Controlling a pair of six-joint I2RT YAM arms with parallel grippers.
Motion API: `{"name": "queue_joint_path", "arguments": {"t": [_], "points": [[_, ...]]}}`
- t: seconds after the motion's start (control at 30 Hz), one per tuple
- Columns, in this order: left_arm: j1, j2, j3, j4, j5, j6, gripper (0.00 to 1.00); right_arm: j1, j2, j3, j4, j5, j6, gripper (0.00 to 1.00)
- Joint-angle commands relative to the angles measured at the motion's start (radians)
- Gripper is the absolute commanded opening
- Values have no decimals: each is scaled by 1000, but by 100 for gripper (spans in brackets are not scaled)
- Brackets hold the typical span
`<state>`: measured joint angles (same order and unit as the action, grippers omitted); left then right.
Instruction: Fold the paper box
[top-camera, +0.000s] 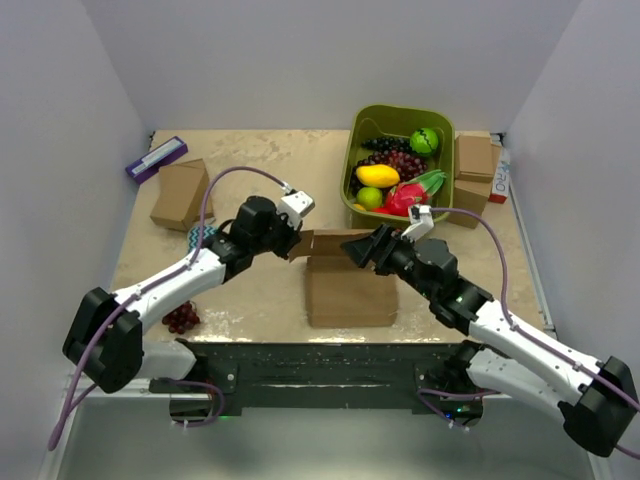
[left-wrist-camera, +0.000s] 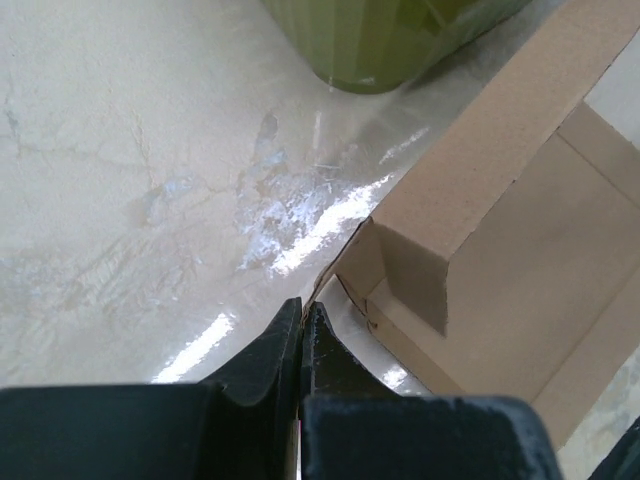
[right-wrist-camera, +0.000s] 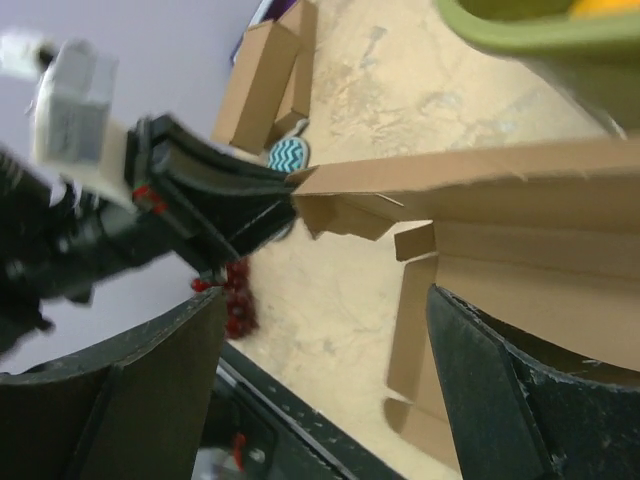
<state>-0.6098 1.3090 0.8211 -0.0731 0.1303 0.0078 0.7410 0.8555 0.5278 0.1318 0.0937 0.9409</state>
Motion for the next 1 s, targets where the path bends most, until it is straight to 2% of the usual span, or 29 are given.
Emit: {"name": "queue_joint_path", "arguments": {"t": [0.0,0.07,0.1,0.17,0.23,0.4,0.57,0.97], "points": [[51,38,90,-151,105,193,0,1,26,168,-113,-92,-421,84],[56,42,64,-98,132,225,0,1,85,243,-205,-86,-505,84],[56,48,50,-71,165,234,0,1,103,273,-242,-30,-546,84],[56,71,46,-65,109,247,0,3,142,316,-291,12,-550,82],[59,85,47,-73,17,264,0,1,160,319,-302,37,-466,81],[59,72,16,-28,8,259,0,3,180,232,-244,9,-116,82],[59,53,6,-14,-8,259,0,-23,131,63,-84,89,152,86],[58,21,-11,-8,-3,259,0,-120,117,-98,163,184,495,84]]}}
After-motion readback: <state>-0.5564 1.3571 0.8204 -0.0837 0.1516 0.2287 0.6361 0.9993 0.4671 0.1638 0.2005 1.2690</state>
